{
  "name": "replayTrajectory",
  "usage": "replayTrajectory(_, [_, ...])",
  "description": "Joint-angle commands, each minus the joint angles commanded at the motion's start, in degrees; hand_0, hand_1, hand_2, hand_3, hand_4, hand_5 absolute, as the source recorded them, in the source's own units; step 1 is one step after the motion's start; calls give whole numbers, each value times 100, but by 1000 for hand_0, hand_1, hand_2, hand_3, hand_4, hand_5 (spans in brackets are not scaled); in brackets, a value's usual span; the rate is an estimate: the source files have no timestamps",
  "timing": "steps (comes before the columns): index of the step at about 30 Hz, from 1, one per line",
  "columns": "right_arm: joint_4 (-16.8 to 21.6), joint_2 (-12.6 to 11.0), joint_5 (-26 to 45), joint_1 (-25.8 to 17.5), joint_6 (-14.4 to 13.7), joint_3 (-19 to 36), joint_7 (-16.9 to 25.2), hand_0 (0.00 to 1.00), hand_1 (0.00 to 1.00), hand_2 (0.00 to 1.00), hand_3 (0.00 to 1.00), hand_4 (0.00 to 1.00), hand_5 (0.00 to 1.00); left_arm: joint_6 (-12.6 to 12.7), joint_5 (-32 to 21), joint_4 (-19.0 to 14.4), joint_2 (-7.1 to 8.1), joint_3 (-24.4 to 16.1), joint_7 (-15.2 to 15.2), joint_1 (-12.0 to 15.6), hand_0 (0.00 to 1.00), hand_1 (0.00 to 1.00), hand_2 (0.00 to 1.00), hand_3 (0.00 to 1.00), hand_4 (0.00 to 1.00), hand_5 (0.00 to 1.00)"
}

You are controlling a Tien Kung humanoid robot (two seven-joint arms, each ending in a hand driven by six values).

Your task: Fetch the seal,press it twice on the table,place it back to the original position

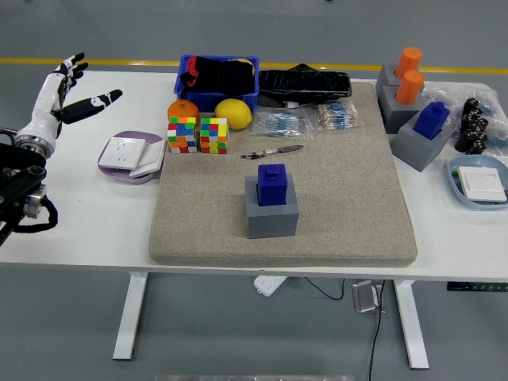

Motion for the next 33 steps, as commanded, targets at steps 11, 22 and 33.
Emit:
replayTrajectory(11, [-7,0,-7,1,4,35,-4,827,756,743,679,747,332,-10,18,5,6,-40,25,-9,936,936,913,935,993,287])
replayTrajectory(22, [-3,-27,-19,14,4,77,-3,827,756,743,679,747,333,-7,17,5,6,-28,37,-41,934,933,911,936,987,278])
replayTrajectory(33, [-12,-33,-15,17,7,106,-7,827,755,743,679,746,334,-11,18,7,-7,-26,43,-72,933,929,910,935,979,262])
